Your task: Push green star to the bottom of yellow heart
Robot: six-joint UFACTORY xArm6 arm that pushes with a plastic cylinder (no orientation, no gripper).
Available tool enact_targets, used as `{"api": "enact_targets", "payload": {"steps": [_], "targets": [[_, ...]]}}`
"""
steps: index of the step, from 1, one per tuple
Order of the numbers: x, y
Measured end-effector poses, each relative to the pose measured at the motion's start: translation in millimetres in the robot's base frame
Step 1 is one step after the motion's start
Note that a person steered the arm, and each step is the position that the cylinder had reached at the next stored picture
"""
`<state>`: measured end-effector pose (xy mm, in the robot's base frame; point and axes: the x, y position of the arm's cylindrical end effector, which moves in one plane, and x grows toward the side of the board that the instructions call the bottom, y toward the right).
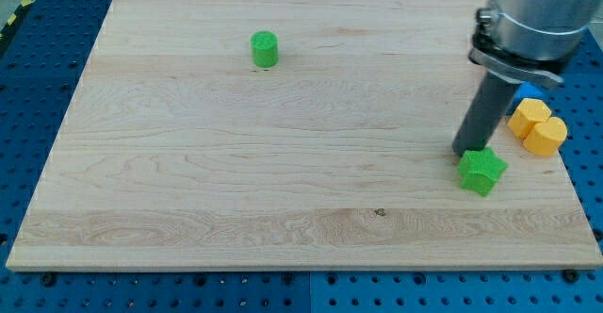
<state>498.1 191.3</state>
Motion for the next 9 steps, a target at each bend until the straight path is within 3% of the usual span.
{"api": "enact_targets", "payload": {"steps": [2, 5, 6, 9], "targets": [[10, -53], [37, 52], [38, 59], [109, 92]]}}
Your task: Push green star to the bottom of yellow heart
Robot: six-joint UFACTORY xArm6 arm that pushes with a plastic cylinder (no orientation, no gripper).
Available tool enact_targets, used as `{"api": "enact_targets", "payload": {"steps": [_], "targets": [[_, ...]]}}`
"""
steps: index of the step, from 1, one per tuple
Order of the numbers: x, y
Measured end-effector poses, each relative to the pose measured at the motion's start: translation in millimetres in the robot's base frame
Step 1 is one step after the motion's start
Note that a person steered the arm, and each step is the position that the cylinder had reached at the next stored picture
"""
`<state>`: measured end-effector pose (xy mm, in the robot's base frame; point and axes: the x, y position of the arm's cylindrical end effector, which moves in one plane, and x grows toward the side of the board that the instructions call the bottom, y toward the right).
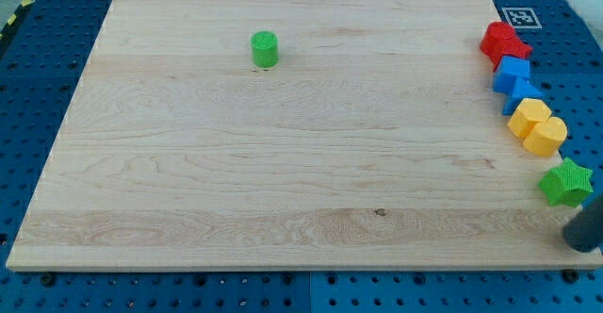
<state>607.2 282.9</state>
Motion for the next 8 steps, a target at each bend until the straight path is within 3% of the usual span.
{"api": "enact_targets", "payload": {"steps": [2, 8], "targets": [[-19, 23], [-60, 9]]}}
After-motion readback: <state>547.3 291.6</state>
